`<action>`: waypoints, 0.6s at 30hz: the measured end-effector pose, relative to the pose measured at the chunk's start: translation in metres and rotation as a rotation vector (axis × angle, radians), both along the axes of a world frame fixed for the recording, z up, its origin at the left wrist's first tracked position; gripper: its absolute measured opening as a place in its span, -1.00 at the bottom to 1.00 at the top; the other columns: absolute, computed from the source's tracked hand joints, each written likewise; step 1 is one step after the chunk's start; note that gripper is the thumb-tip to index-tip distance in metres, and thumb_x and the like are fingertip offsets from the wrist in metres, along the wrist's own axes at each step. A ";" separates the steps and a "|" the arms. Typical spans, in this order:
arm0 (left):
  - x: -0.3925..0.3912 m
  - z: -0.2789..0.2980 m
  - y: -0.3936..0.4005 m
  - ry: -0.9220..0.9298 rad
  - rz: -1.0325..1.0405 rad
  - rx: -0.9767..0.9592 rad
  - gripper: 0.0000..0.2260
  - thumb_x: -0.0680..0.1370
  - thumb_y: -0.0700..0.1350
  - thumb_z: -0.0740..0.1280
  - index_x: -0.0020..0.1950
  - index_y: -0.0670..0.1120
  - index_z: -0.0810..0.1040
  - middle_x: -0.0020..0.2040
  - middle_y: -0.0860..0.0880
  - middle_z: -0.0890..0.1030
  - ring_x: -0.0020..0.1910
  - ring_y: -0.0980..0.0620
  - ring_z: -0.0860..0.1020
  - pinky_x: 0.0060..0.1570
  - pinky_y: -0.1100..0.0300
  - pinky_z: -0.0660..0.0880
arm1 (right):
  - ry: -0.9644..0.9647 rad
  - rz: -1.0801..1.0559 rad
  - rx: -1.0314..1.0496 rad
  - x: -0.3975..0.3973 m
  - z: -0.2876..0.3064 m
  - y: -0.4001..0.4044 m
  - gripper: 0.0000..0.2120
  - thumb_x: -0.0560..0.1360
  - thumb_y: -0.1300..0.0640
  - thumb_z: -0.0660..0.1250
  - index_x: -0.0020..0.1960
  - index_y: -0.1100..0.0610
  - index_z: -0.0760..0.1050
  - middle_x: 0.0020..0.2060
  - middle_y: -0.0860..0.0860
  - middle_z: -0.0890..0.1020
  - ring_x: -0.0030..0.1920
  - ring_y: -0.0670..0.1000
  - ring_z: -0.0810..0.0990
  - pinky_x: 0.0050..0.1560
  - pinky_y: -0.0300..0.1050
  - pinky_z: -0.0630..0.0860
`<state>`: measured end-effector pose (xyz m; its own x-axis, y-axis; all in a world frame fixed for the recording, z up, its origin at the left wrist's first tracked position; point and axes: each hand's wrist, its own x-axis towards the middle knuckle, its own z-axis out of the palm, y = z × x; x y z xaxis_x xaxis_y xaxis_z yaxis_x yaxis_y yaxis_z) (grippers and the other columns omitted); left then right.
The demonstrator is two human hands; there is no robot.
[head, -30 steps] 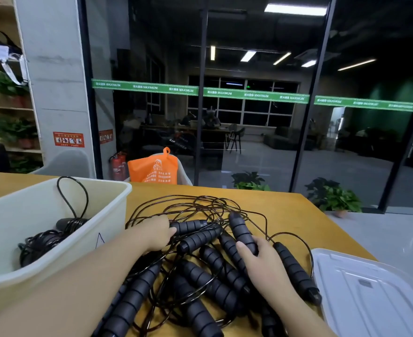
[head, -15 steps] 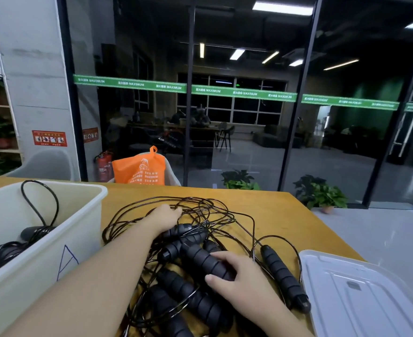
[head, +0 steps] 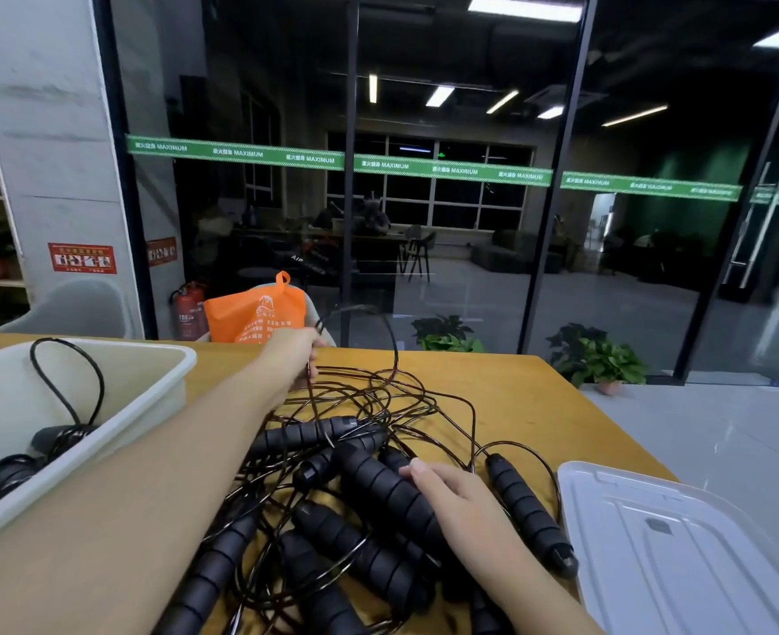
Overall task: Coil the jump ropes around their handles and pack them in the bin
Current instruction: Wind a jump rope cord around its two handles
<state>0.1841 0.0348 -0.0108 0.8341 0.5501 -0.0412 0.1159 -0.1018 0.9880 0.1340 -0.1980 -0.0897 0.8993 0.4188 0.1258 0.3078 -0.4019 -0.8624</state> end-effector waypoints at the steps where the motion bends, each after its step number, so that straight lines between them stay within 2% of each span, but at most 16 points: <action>1: -0.005 0.008 -0.002 -0.033 -0.010 0.014 -0.76 0.62 -0.11 0.17 0.12 -0.17 0.58 -0.32 -0.01 0.37 -0.44 0.07 0.32 -0.46 0.25 0.32 | 0.006 -0.009 0.007 0.000 0.000 0.000 -0.62 0.62 -0.11 0.12 0.02 0.09 0.63 -0.03 0.04 0.66 0.03 -0.10 0.58 0.09 -0.19 0.46; 3: -0.015 0.026 -0.010 -0.069 -0.043 0.094 -0.69 0.66 -0.02 0.11 0.16 -0.13 0.57 -0.38 -0.01 0.34 -0.45 0.06 0.28 -0.39 0.20 0.26 | 0.019 -0.031 0.030 -0.001 0.001 0.001 -0.69 0.63 -0.08 0.10 -0.02 -0.07 0.61 -0.08 -0.16 0.65 0.01 -0.26 0.54 -0.03 -0.35 0.41; 4: -0.020 0.036 -0.015 -0.085 -0.065 0.116 -0.67 0.67 -0.02 0.08 0.23 -0.13 0.55 -0.37 -0.04 0.38 -0.43 0.04 0.32 -0.36 0.17 0.29 | 0.014 -0.038 0.040 0.000 0.002 0.001 -0.69 0.63 -0.06 0.11 -0.05 -0.05 0.61 -0.10 -0.16 0.65 -0.01 -0.26 0.55 -0.05 -0.35 0.41; 6: -0.037 0.056 -0.024 -0.105 -0.112 0.104 -0.67 0.68 -0.06 0.06 0.32 -0.16 0.47 -0.24 -0.10 0.50 -0.31 -0.02 0.46 -0.25 0.14 0.41 | -0.010 -0.062 0.077 0.003 0.004 0.002 -0.67 0.63 -0.02 0.13 -0.06 0.08 0.63 -0.13 -0.02 0.67 -0.05 -0.14 0.58 -0.03 -0.22 0.45; 7: -0.045 0.064 -0.026 -0.145 -0.135 0.117 -0.69 0.67 -0.08 0.08 0.29 -0.17 0.48 -0.23 -0.08 0.48 -0.33 0.02 0.44 -0.27 0.17 0.42 | -0.024 -0.070 0.099 0.003 0.007 0.003 -0.68 0.62 -0.01 0.15 -0.03 0.09 0.63 -0.12 -0.01 0.67 -0.05 -0.13 0.59 -0.04 -0.23 0.45; 9: -0.058 0.075 -0.023 -0.244 -0.210 0.218 -0.75 0.66 -0.09 0.11 0.17 -0.16 0.53 -0.26 -0.03 0.41 -0.41 0.11 0.38 -0.38 0.25 0.43 | -0.062 -0.062 0.116 0.002 0.020 0.007 -0.75 0.62 0.00 0.18 0.04 0.01 0.62 -0.06 -0.12 0.65 0.00 -0.21 0.56 -0.04 -0.33 0.42; 11: -0.072 0.086 -0.021 -0.298 -0.283 0.276 -0.78 0.66 -0.10 0.13 0.09 -0.14 0.54 -0.24 -0.04 0.43 -0.41 0.12 0.40 -0.38 0.24 0.48 | -0.117 -0.006 0.101 0.000 0.038 0.017 -0.76 0.62 -0.01 0.19 0.16 -0.01 0.59 0.04 -0.16 0.63 0.10 -0.21 0.54 0.06 -0.33 0.43; 13: -0.081 0.099 -0.022 -0.324 -0.306 0.281 -0.80 0.65 -0.11 0.15 0.08 -0.15 0.54 -0.21 -0.06 0.46 -0.41 0.11 0.44 -0.36 0.23 0.52 | -0.164 0.060 0.100 -0.004 0.060 0.029 -0.72 0.62 -0.01 0.19 0.27 0.02 0.52 0.12 -0.14 0.61 0.15 -0.18 0.53 0.13 -0.31 0.44; 15: -0.090 0.112 -0.029 -0.352 -0.336 0.278 -0.81 0.65 -0.11 0.17 0.09 -0.16 0.54 -0.16 -0.07 0.50 -0.39 0.11 0.48 -0.34 0.23 0.54 | -0.203 0.110 0.110 -0.012 0.086 0.041 -0.62 0.60 -0.06 0.22 0.37 0.03 0.43 0.20 -0.13 0.57 0.14 -0.19 0.50 0.09 -0.35 0.41; 18: -0.101 0.127 -0.038 -0.398 -0.386 0.232 -0.81 0.64 -0.11 0.18 0.07 -0.18 0.52 -0.10 -0.11 0.55 -0.37 0.08 0.54 -0.28 0.18 0.58 | -0.165 0.237 0.139 -0.026 0.120 0.056 -0.51 0.55 -0.14 0.27 0.42 -0.01 0.35 0.29 -0.12 0.51 0.17 -0.18 0.47 0.18 -0.25 0.36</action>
